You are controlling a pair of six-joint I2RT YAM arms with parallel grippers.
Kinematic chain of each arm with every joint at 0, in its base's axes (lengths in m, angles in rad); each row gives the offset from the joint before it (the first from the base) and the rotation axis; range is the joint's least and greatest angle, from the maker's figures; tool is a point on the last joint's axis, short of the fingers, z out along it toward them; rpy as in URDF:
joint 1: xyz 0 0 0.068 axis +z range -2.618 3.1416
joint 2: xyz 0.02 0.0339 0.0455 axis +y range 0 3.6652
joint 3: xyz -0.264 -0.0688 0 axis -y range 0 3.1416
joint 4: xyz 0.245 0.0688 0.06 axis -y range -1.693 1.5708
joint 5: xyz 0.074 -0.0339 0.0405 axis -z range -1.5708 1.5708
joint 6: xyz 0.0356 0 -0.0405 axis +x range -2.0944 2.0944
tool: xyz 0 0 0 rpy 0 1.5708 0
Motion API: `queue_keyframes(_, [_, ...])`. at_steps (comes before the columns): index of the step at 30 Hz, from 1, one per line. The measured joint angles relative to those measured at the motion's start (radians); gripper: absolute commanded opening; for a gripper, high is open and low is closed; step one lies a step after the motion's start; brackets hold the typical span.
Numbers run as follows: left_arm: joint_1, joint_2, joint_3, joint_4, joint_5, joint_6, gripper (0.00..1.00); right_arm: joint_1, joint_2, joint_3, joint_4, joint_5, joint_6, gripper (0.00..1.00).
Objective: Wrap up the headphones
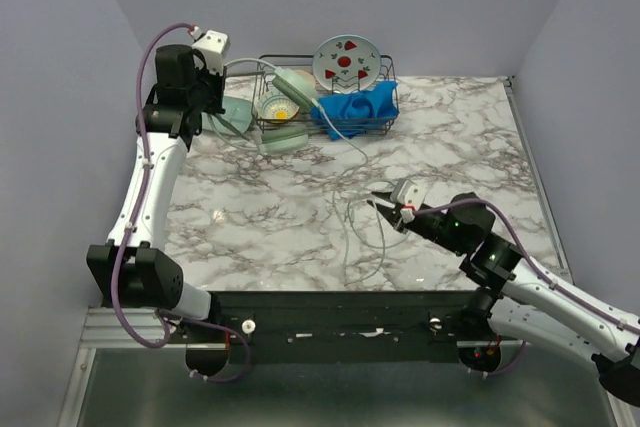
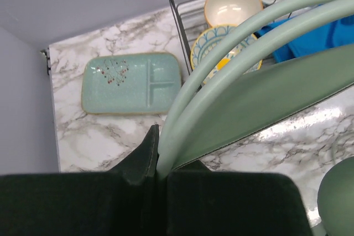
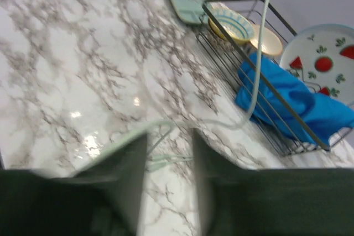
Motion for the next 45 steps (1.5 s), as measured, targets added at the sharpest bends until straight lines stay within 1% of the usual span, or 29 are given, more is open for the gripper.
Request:
queue_keyframes(1, [0.0, -0.012, 0.014, 0.0, 0.002, -0.009, 0.0, 0.0, -0.002, -0.02, -0.001, 0.033, 0.01, 0.95])
queue_keyframes(2, [0.001, -0.027, 0.027, 0.0, 0.005, -0.017, 0.0, 0.001, 0.001, -0.034, -0.001, 0.07, 0.017, 1.0])
queue_keyframes(5, [0.006, -0.077, 0.057, -0.001, 0.017, -0.038, 0.0, 0.0, 0.035, -0.04, -0.006, 0.191, 0.034, 1.0])
queue_keyframes(9, [0.006, -0.155, 0.085, -0.008, 0.028, -0.049, 0.0, -0.001, 0.102, -0.027, -0.063, 0.363, 0.052, 1.0])
queue_keyframes(13, [0.005, -0.19, 0.15, -0.031, 0.03, -0.056, 0.0, -0.001, 0.18, 0.027, -0.125, 0.536, 0.06, 1.0])
queue_keyframes(15, [0.005, -0.196, 0.187, -0.05, 0.031, -0.062, 0.0, -0.001, 0.201, 0.058, -0.147, 0.57, 0.065, 1.0])
queue_keyframes(16, [0.005, -0.197, 0.202, -0.055, 0.032, -0.065, 0.0, -0.002, 0.204, 0.072, -0.156, 0.573, 0.067, 1.0])
queue_keyframes(19, [0.006, -0.199, 0.239, -0.072, 0.036, -0.069, 0.0, -0.002, 0.199, 0.112, -0.149, 0.517, 0.098, 1.0])
queue_keyframes(23, [0.005, -0.199, 0.263, -0.102, 0.047, -0.077, 0.0, 0.031, 0.212, 0.124, -0.013, 0.38, 0.128, 1.0])
queue_keyframes(24, [0.006, -0.199, 0.27, -0.113, 0.051, -0.081, 0.0, 0.049, 0.231, 0.124, 0.041, 0.342, 0.128, 1.0])
queue_keyframes(25, [0.005, -0.199, 0.274, -0.118, 0.055, -0.085, 0.0, 0.06, 0.256, 0.124, 0.129, 0.293, 0.128, 1.0])
queue_keyframes(27, [0.005, -0.198, 0.288, -0.129, 0.059, -0.091, 0.0, 0.076, 0.314, 0.124, 0.181, 0.269, 0.128, 1.0])
queue_keyframes(33, [0.005, -0.198, 0.356, -0.167, 0.076, -0.103, 0.0, 0.078, 0.538, 0.14, 0.358, 0.264, 0.148, 0.99])
queue_keyframes(36, [0.005, -0.199, 0.388, -0.172, 0.089, -0.113, 0.0, 0.077, 0.629, 0.14, 0.437, 0.285, 0.165, 0.93])
queue_keyframes(37, [0.006, -0.2, 0.396, -0.173, 0.097, -0.119, 0.0, 0.076, 0.651, 0.14, 0.46, 0.295, 0.171, 0.89])
queue_keyframes(39, [0.006, -0.2, 0.403, -0.174, 0.104, -0.121, 0.0, 0.068, 0.693, 0.14, 0.504, 0.309, 0.187, 0.84])
queue_keyframes(40, [0.005, -0.2, 0.409, -0.176, 0.108, -0.122, 0.0, 0.063, 0.707, 0.14, 0.525, 0.311, 0.194, 0.77])
queue_keyframes(42, [0.005, -0.2, 0.417, -0.185, 0.112, -0.125, 0.0, 0.054, 0.729, 0.14, 0.559, 0.311, 0.208, 0.67])
queue_keyframes(43, [0.005, -0.2, 0.421, -0.188, 0.113, -0.126, 0.0, 0.05, 0.741, 0.14, 0.579, 0.31, 0.217, 0.54])
queue_keyframes(45, [0.006, -0.2, 0.435, -0.197, 0.116, -0.129, 0.0, 0.043, 0.765, 0.14, 0.612, 0.31, 0.232, 0.39])
